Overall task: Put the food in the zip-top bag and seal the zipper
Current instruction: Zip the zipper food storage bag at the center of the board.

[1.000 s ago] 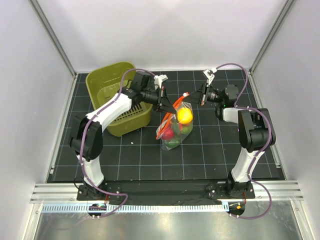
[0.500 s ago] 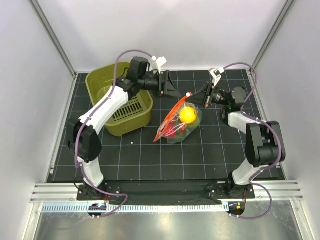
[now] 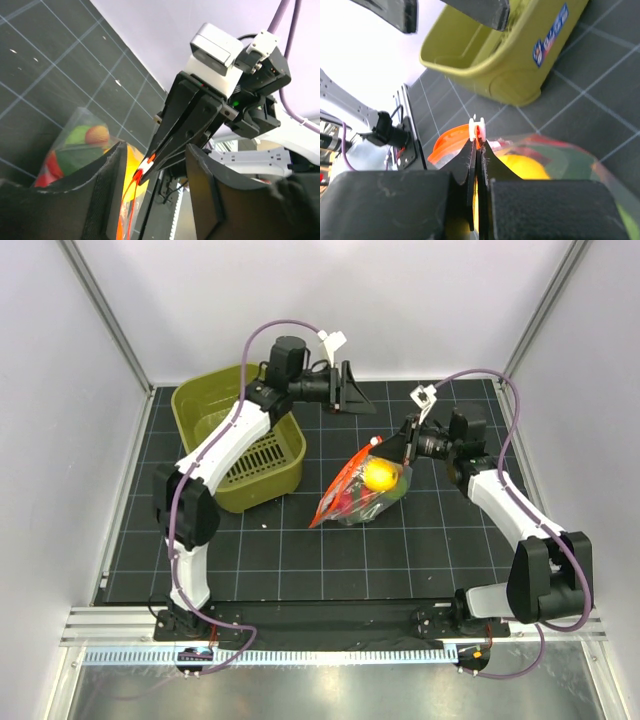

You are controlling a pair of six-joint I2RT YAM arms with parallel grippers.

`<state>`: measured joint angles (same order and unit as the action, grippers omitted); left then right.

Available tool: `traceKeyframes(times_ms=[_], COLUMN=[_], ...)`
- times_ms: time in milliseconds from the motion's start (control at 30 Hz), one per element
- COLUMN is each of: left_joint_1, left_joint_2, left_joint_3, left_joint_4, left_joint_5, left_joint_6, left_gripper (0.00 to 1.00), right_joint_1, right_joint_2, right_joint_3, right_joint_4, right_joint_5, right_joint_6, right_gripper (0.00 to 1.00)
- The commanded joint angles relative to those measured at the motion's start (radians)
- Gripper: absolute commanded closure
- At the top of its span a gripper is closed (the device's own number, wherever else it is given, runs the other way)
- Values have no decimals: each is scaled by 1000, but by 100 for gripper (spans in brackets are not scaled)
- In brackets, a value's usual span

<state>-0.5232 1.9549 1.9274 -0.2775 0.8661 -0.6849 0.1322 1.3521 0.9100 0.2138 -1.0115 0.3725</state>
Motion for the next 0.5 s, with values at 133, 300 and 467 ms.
traceKeyframes(times_ms=[133, 300, 467], left_joint_1=[-57, -78, -80], left_joint_2=[12, -34, -86], left_joint_3=[-14, -94, -182], left_joint_4=[109, 110, 103], left_joint_5=[94, 105, 77], left_joint_6=[44, 100, 125], left_gripper=[53, 52, 38], right_joint_1=[32, 47, 47], right_joint_2=[-22, -18, -25], right_joint_3=[76, 84, 93], right_joint_4=[-235, -243, -269], right_joint_5=[4, -6, -13], right_joint_6=[-138, -133, -170], right_gripper=[99, 99, 99])
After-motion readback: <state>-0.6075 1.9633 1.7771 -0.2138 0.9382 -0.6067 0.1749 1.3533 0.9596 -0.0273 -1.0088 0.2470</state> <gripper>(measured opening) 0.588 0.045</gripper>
